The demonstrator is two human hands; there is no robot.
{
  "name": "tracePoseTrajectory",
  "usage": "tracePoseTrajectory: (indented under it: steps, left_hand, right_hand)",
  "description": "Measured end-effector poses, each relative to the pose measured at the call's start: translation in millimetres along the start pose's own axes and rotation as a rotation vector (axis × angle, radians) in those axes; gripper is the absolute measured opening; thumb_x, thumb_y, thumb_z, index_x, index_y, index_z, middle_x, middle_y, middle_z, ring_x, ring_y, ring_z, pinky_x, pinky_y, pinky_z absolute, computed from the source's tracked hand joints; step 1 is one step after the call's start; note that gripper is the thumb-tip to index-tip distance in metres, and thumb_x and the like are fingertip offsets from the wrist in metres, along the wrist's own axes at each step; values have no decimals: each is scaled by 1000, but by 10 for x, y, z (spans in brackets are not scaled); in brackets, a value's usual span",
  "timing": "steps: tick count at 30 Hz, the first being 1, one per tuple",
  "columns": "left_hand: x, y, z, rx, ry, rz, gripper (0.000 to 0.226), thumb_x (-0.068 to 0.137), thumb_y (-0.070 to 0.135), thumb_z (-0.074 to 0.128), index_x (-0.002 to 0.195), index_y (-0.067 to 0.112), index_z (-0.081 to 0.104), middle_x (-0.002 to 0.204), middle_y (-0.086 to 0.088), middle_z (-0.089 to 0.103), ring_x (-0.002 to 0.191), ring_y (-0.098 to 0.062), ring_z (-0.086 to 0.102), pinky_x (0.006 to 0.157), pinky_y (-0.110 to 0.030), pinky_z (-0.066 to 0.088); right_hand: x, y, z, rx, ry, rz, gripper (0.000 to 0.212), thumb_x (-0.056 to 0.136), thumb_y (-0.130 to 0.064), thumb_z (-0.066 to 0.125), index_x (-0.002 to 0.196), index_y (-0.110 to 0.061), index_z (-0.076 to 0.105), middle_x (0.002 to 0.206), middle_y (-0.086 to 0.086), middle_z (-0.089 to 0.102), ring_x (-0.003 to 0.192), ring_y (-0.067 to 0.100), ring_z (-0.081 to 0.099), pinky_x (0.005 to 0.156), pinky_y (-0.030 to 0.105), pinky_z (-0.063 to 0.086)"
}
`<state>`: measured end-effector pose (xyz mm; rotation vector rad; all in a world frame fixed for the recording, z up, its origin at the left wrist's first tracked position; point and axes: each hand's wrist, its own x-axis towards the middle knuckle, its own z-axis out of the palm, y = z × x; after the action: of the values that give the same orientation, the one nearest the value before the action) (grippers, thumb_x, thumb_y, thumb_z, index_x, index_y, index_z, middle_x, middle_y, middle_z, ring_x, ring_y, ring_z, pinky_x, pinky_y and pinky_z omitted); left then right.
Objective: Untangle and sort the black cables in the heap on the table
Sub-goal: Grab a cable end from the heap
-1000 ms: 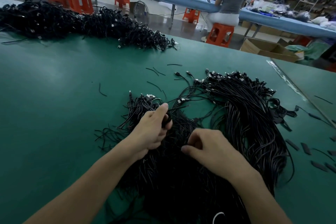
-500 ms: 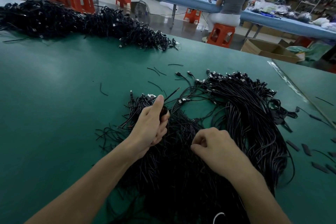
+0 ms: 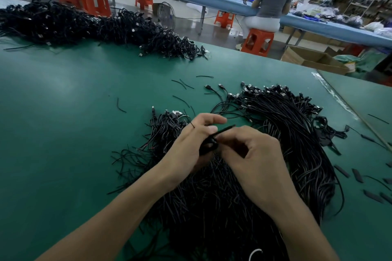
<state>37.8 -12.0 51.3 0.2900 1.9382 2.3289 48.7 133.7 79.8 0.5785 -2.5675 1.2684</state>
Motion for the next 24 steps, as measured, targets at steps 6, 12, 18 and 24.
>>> tracePoseTrajectory:
  steps: [6,12,18,24]
  left_hand:
    - [-31,9,10,47,158,140,42,108,19,26,109,16,67,43,11,45,35,-1,35,37,-11,27]
    - [-62,30,27,0,128,254,46,102,29,26,111,17,68,39,5,39,32,-3,29,37,-13,26]
    - [-15,-11,41,-46,193,190,49,96,38,30,97,16,74,40,4,35,32,-9,27,38,-14,24]
    - [63,-96,4,-37,291,40,63,105,41,35,68,3,70,39,-5,32,31,-13,25,36,-16,23]
  right_hand:
    - [7,-81,-46,-44,-17,-79,18,82,-9,76,90,-25,78,82,-16,68,81,4,64,72,13,48]
    - [17,-76,1,153,57,52,14,83,-15,77,79,-28,73,72,-12,71,66,5,65,62,14,49]
    - [-4,-87,39,-248,49,-160,11,88,-7,71,92,-17,75,88,-8,61,79,4,58,74,9,43]
    - [-49,-68,48,-517,-12,-405,12,85,1,73,94,-7,71,89,2,59,85,19,60,67,38,56]
